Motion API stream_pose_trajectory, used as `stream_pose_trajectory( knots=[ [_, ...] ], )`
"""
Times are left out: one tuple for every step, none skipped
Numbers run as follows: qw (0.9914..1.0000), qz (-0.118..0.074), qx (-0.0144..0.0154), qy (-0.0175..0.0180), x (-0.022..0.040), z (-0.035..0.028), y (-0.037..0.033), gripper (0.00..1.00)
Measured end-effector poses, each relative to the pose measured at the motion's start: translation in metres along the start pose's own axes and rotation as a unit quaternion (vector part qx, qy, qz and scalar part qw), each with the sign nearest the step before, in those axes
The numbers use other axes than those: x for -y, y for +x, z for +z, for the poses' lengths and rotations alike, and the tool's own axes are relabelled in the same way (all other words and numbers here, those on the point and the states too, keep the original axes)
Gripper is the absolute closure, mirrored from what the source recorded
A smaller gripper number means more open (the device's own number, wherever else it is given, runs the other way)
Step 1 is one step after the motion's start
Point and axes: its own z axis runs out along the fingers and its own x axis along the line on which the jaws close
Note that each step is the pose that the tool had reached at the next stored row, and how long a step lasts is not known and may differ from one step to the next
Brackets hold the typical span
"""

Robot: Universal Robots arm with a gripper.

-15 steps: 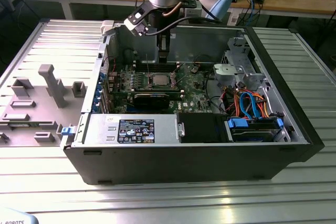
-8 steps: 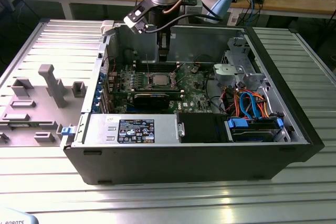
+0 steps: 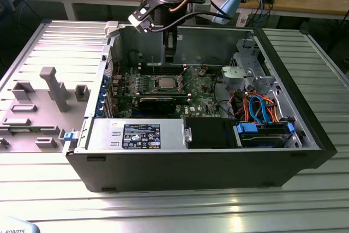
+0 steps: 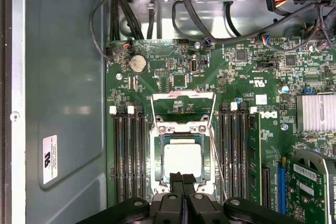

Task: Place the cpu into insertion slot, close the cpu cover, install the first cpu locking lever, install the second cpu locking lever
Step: 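Close the cpu cover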

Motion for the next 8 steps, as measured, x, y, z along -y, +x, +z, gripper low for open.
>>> stream_pose_trajectory(
  knots=[
    [1.00000,0.000,-0.0003,0.0005,-0.0017,0.0001,0.0000,0.89],
    [1.00000,0.000,-0.0011,0.0016,-0.0031,0.0003,0.0001,0.89],
    [0.99999,0.000,-0.0011,0.0037,-0.0047,0.0004,0.0002,0.89],
    [0.99998,0.000,-0.0012,0.0063,-0.0062,0.0004,0.0002,0.89],
    [0.99996,0.000,-0.0013,0.0087,-0.0079,0.0004,0.0002,0.89],
    [0.99995,0.000,-0.0014,0.0103,-0.0086,0.0004,0.0002,0.89],
    [0.99994,0.000,-0.0012,0.0113,-0.0086,0.0003,0.0001,0.89],
    [0.99993,0.000,-0.0013,0.0118,-0.0087,0.0004,0.0002,0.89]
  ],
)
